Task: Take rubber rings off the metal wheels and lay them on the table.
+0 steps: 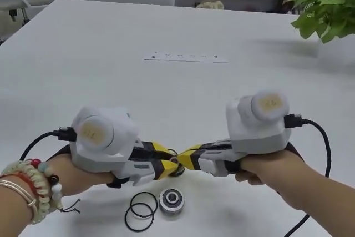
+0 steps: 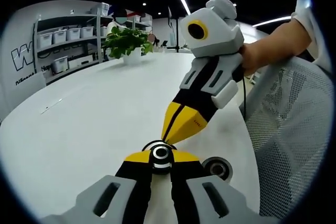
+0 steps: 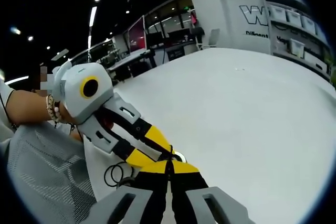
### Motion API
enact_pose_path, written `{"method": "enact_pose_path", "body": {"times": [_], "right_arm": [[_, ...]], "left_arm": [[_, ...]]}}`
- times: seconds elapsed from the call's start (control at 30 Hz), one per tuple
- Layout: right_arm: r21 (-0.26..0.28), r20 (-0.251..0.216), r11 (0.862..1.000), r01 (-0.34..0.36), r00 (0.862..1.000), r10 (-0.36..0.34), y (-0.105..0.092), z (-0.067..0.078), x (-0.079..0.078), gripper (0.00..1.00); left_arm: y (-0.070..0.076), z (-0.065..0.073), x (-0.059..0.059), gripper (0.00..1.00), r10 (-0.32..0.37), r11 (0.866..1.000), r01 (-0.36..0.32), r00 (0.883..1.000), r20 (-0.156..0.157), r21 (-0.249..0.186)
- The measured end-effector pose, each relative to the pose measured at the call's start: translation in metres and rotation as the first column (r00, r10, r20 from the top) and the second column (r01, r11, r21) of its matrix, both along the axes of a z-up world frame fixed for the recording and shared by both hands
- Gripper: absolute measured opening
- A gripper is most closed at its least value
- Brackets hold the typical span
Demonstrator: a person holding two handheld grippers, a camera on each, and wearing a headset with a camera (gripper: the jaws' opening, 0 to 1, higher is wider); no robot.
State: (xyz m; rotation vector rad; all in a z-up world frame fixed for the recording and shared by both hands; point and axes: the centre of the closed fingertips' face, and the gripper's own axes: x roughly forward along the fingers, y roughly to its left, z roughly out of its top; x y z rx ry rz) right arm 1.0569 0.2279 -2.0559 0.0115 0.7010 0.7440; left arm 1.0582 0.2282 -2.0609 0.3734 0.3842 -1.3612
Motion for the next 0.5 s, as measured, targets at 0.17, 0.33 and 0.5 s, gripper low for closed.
{"method": "enact_pose_path", "body": {"times": [0.17, 0.33, 0.5], "right_arm": [[-0.016, -0.02, 1.0, 0.008, 1.0, -0.009, -0.002, -0.004, -0.003, 0.0], [-0.018, -0.008, 1.0, 0.004, 1.0, -0.005, -0.001, -0.002, -0.002, 0.0], [-0.012, 0.003, 1.0, 0.019, 1.0, -0.019, -0.004, 0.002, 0.0, 0.0]], "left_arm": [[0.002, 0.001, 0.0, 0.08, -0.001, 0.998, 0.001, 1.0, -0.004, 0.07], [0.008, 0.002, 0.0, 0.1, 0.0, 0.997, 0.002, 1.0, -0.022, 0.076], [0.012, 0.01, -0.001, 0.16, 0.003, 0.998, 0.0, 0.999, -0.04, 0.068]]}}
